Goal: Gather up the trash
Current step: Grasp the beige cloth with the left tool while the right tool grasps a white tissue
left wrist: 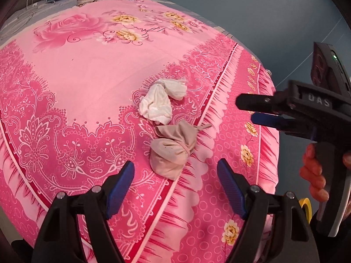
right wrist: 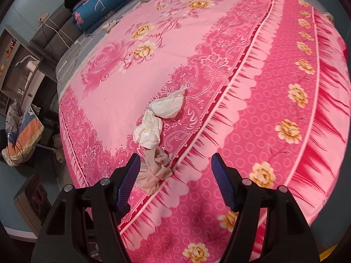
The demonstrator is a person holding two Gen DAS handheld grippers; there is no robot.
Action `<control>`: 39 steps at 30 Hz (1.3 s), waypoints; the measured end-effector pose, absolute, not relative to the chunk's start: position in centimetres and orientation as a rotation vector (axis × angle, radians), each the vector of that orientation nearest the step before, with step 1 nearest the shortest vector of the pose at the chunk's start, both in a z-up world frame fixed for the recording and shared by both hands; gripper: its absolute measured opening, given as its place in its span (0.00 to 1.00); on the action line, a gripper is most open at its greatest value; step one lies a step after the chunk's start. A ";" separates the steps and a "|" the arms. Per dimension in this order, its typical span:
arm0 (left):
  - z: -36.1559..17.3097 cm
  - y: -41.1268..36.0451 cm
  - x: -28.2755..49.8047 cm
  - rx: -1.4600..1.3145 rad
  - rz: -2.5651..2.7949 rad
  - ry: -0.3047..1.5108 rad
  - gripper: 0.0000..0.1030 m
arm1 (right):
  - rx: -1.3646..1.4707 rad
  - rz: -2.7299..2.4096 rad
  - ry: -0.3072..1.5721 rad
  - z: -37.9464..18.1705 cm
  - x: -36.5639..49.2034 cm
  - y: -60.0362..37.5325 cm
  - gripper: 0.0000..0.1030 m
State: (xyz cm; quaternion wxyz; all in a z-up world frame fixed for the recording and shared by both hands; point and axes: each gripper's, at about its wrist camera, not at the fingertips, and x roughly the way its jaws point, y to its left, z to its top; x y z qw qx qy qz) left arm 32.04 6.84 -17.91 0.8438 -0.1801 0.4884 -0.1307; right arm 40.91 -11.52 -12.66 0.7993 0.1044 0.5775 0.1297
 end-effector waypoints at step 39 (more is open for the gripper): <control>-22.9 5.6 37.3 -0.409 -0.362 1.087 0.29 | 0.004 0.293 1.442 -22.0 53.9 0.5 0.26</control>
